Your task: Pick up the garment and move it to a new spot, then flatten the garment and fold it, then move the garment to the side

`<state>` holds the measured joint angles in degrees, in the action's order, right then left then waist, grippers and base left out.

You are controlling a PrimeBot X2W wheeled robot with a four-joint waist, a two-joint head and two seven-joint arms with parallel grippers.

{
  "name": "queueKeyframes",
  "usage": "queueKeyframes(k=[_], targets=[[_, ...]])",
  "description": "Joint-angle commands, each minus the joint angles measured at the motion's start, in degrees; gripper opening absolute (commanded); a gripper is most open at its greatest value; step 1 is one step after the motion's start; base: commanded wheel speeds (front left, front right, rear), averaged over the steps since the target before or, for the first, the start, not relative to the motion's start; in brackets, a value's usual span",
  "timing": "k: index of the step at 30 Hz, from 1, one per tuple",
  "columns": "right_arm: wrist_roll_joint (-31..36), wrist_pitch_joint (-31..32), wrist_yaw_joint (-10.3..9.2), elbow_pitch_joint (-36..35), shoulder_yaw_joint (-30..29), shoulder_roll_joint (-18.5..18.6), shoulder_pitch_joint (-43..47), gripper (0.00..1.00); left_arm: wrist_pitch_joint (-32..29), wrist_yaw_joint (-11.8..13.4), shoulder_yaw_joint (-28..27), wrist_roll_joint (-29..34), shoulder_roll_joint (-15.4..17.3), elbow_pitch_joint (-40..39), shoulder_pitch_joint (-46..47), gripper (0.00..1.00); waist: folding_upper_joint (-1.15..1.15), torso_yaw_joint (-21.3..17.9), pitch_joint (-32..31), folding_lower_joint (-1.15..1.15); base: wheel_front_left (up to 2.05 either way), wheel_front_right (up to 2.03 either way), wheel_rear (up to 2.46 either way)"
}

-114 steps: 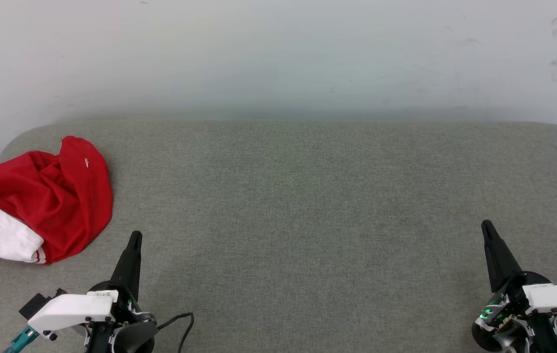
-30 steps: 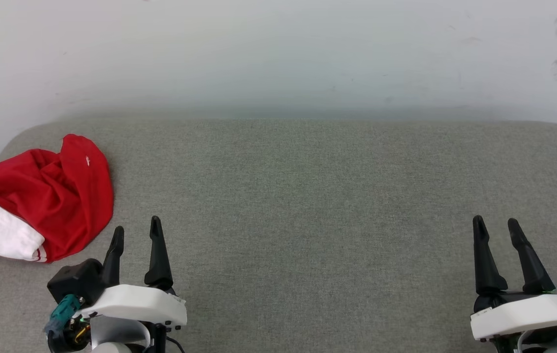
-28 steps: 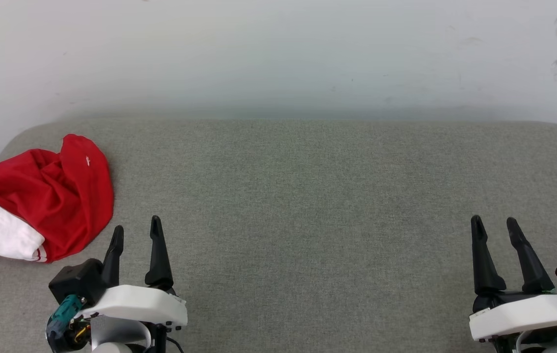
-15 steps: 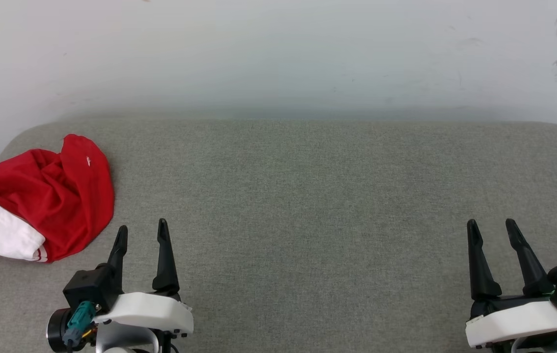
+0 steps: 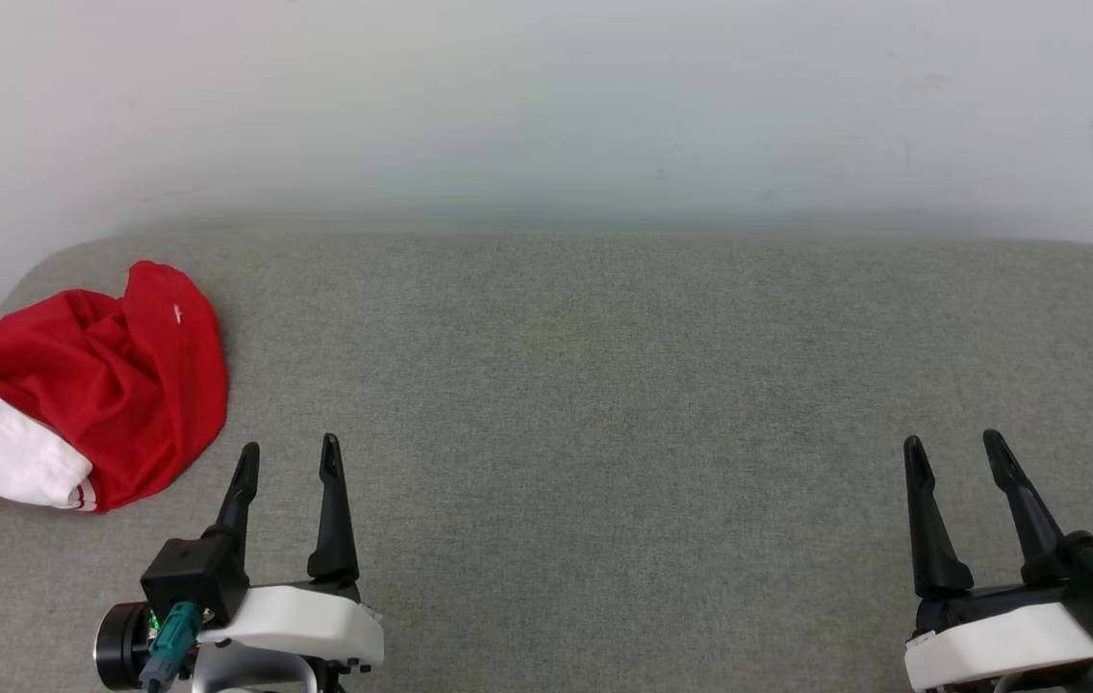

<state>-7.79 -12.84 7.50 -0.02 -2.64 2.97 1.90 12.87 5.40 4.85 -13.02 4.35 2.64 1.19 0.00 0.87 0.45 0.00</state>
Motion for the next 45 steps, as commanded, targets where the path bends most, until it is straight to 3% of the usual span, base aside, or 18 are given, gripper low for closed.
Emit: queueKeyframes(k=[1,19,35,45], targets=[[1.3,-0.5,-0.02,-0.54,0.06,-0.15,0.28,1.0,0.55,-0.51,-0.56,1.4,-0.35,0.02,-0.44,1.0,0.0,0.04,0.03,0.0,0.0,0.0,0.0],[3.27,-2.39,-0.03,0.08,0.33,-0.17,1.15,1.0,2.41,-3.05,-2.86,6.92,-1.46,1.95,-0.98,1.0,0.0,0.16,0.05,0.0,0.0,0.0,0.0],[-2.92,-2.37,-0.04,2.09,-0.98,-0.17,0.81,1.0,2.36,-3.71,-2.57,3.06,-1.48,3.55,-0.56,1.0,0.0,0.3,0.09,0.0,0.0,0.0,0.0],[-3.2,-2.37,-0.03,2.51,-0.89,-0.18,0.74,1.0,2.36,-3.56,-2.51,2.94,-1.48,3.96,-0.51,1.0,0.0,0.43,-0.17,0.0,0.0,0.0,0.0]])
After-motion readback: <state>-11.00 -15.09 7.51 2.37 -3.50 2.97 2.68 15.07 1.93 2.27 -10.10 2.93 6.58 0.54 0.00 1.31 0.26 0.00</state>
